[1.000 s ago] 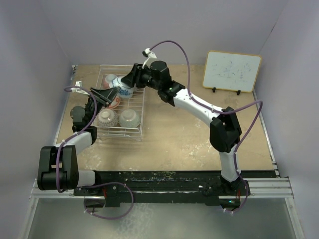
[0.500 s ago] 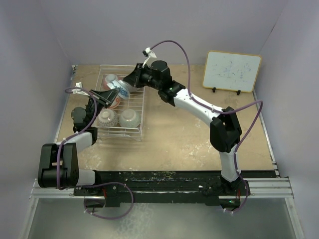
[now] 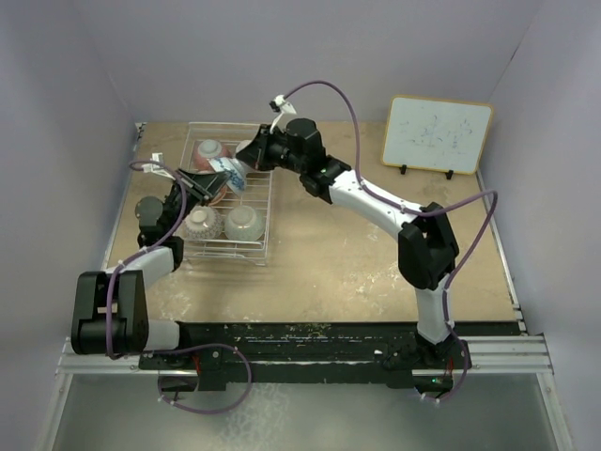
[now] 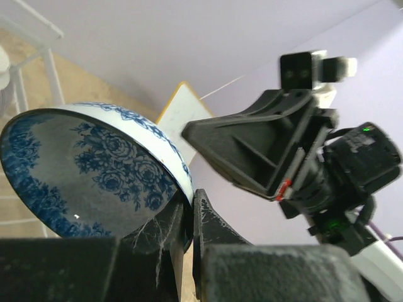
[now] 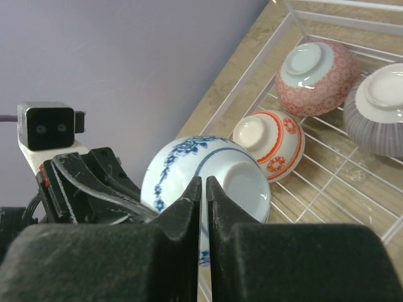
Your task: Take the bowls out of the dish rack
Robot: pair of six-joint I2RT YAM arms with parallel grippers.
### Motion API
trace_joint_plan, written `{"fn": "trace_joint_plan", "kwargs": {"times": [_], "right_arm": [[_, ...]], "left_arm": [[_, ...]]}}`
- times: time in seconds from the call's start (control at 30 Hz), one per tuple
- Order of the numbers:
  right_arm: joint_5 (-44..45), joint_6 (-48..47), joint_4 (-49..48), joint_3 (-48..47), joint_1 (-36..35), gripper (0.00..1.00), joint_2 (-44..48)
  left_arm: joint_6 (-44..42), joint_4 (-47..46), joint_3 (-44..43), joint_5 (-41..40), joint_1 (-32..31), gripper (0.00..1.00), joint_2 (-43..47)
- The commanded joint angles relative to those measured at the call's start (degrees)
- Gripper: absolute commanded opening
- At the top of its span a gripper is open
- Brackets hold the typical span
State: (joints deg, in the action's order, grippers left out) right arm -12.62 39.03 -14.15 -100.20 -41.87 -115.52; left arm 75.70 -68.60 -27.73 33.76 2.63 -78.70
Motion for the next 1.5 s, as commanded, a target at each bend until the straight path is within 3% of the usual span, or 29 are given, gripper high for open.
{"fn": "trace_joint_plan", "kwargs": {"times": [0.0, 0.1, 0.37, 0.47, 0.63, 0.77, 0.93, 1.13, 1.47], "right_arm": [[3.5, -2.7, -1.3, 2.1, 1.5, 0.12, 9.1], [6.9, -3.1, -0.9, 6.6, 3.1, 0.22, 14.2], [16.8, -5.9, 8.8, 16.5, 7.4, 0.40, 28.1], [18.6, -6.1, 9.4, 22.3, 8.7, 0.41, 33.6], [22.3, -6.3, 12.2, 29.6, 10.2, 0.44, 42.5], [27.5, -7.5, 15.8, 34.0, 10.7, 0.46, 48.3], [35.8, -8.2, 22.1, 38.2, 12.2, 0.46, 56.8], [41.2, -7.9, 26.8, 43.1, 12.6, 0.46, 65.8], [40.8, -7.8, 28.2, 47.9, 12.6, 0.46, 67.2]], "left_arm": [[-16.1, 19.2, -7.9, 2.8, -1.8, 0.00, 7.6], [-27.1, 37.5, -13.6, -2.1, -5.2, 0.00, 12.1], [-36.3, 57.1, -26.5, -6.3, -12.5, 0.00, 9.5], [-38.7, 62.7, -31.8, -10.0, -18.6, 0.00, 5.5], [-46.9, 77.3, -46.0, -25.8, -33.4, 0.00, -4.1], [-49.8, 89.2, -57.0, -32.8, -41.6, 0.00, -14.6], [-52.7, 94.2, -64.1, -39.4, -48.5, 0.00, -25.1], [-53.3, 104.6, -76.2, -47.1, -51.9, 0.00, -36.4], [-58.6, 116.2, -86.6, -60.1, -55.3, 0.00, -47.6]]}}
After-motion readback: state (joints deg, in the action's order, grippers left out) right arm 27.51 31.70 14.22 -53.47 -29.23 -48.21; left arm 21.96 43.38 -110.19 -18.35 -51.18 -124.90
